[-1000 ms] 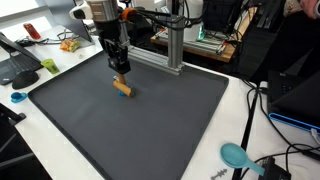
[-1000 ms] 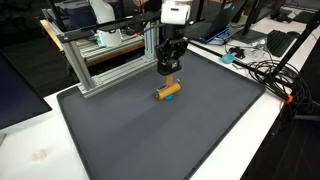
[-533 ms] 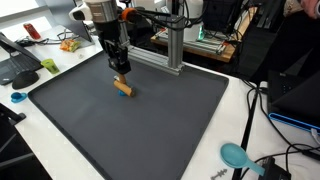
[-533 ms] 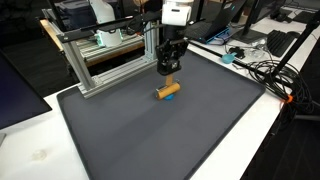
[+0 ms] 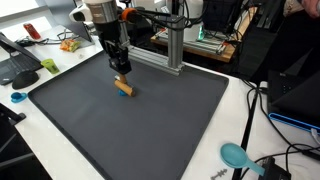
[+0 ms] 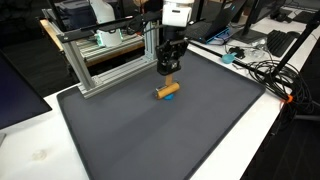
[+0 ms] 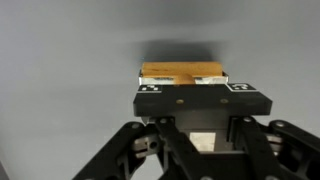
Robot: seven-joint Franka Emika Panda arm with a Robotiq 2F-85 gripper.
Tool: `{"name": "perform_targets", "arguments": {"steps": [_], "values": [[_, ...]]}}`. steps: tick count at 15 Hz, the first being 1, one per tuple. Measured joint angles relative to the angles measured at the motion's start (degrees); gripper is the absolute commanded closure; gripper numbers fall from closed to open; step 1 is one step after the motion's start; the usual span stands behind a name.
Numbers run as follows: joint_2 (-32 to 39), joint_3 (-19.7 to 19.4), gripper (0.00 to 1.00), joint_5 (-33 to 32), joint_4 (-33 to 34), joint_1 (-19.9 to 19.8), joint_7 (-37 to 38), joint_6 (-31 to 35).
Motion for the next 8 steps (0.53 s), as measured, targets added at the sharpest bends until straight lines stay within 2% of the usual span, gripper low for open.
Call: {"name": "perform_targets", "arguments": {"steps": [8], "values": [[-0.1, 0.0, 0.78, -0.1, -0.8, 0.0, 0.0, 2.7]]}}
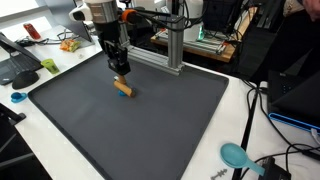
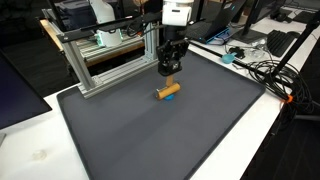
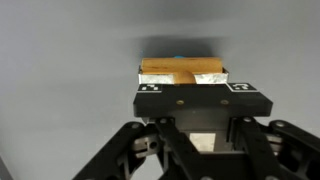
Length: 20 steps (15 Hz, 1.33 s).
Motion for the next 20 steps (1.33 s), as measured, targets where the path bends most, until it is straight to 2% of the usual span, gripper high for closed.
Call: {"name": "perform_targets", "arguments": {"steps": [13, 20], "values": [[-0.9, -0.1, 0.78, -0.3, -2.8, 0.0, 0.0, 6.8], [-0.6, -0.2, 0.78, -0.3, -2.9, 0.0, -0.1, 8.2]]}}
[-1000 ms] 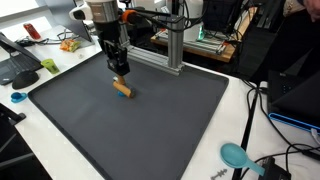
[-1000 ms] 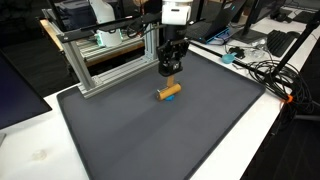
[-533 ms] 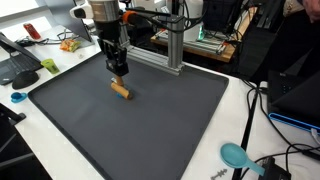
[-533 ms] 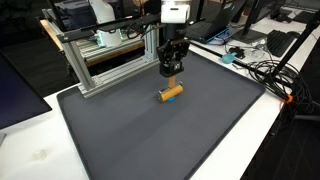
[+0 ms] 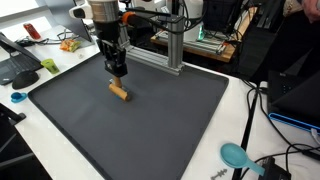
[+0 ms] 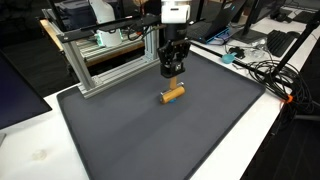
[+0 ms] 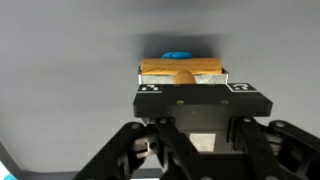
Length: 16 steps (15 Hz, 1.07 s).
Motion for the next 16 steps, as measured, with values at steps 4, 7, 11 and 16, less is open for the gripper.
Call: {"name": "perform_targets", "arguments": {"steps": [4, 7, 11, 16], "values": [[0.2, 0.0, 0.78, 0.0, 0.0, 0.0, -0.1, 0.8], [0.5, 0.0, 0.78, 0.1, 0.2, 0.0, -0.2, 0.9], [0.6, 0.0, 0.78, 0.5, 0.8, 0.0, -1.0, -0.6], [1.2, 0.1, 0.78, 0.7, 2.3, -0.1, -1.7, -3.0]]}}
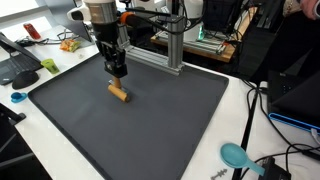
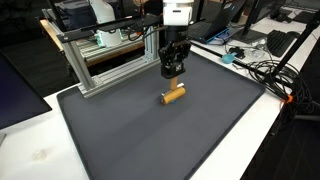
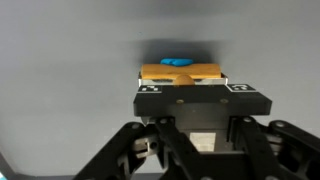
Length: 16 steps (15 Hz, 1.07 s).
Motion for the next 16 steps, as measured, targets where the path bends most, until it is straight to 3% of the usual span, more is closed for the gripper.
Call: {"name": "perform_targets", "arguments": {"steps": [16], "values": [[1.5, 0.2, 0.78, 0.5, 4.3, 0.0, -1.2, -8.2]]}}
